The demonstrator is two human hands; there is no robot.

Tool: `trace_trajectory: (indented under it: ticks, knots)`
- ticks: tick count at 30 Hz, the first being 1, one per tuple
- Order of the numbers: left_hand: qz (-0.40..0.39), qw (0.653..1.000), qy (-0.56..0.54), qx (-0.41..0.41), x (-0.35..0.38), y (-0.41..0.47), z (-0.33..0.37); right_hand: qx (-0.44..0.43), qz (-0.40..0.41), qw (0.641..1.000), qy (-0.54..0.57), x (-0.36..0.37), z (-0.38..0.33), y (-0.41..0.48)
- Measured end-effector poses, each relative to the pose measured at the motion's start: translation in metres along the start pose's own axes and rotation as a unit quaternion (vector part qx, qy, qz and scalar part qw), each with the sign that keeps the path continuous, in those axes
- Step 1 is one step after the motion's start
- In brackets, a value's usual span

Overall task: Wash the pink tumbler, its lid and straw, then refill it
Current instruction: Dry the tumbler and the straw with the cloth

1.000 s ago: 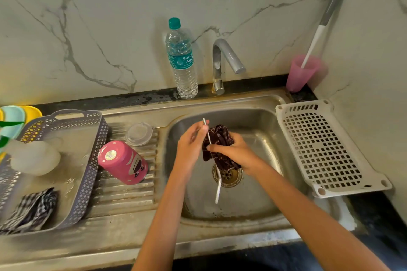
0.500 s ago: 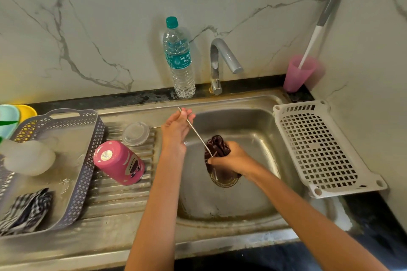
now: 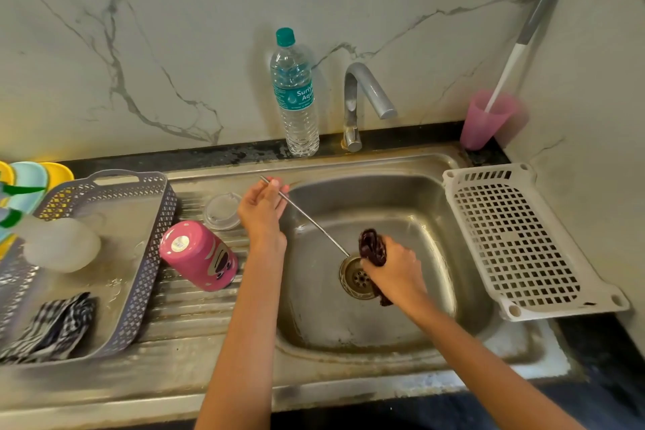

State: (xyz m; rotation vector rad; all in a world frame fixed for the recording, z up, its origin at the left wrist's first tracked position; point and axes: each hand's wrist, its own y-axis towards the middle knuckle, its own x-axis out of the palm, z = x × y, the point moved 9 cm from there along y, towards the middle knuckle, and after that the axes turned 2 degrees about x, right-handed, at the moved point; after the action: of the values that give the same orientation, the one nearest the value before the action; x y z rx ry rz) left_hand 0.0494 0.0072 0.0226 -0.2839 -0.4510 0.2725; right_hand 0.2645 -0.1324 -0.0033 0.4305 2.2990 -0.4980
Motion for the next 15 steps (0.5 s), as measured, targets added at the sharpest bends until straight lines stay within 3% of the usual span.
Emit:
trace_trajectory:
  ticks: [3,6,9,12,15]
  knots:
    - [-0.019,0.999,0.037,-0.008,0.011,-0.015,-0.013,-0.113,0.093,0.987,0.065,-0.019,-0.038,0.001]
    - [-0.039,0.999,0.024,-0.028,0.026,-0.03,-0.03,-0.193,0.111,0.974,0.032,-0.011,-0.073,0.004]
    - [-0.037,0.998,-0.006,-0.048,0.03,-0.032,-0.03,-0.172,0.141,0.974,-0.033,0.002,-0.066,0.004]
    - [-0.008,0.999,-0.017,-0.051,0.019,-0.028,-0.017,-0.117,0.112,0.985,-0.058,0.013,-0.039,0.003]
    - [0.024,0.999,-0.033,0.019,0.008,-0.018,0.013,-0.075,0.063,0.991,-0.086,0.027,-0.005,0.001]
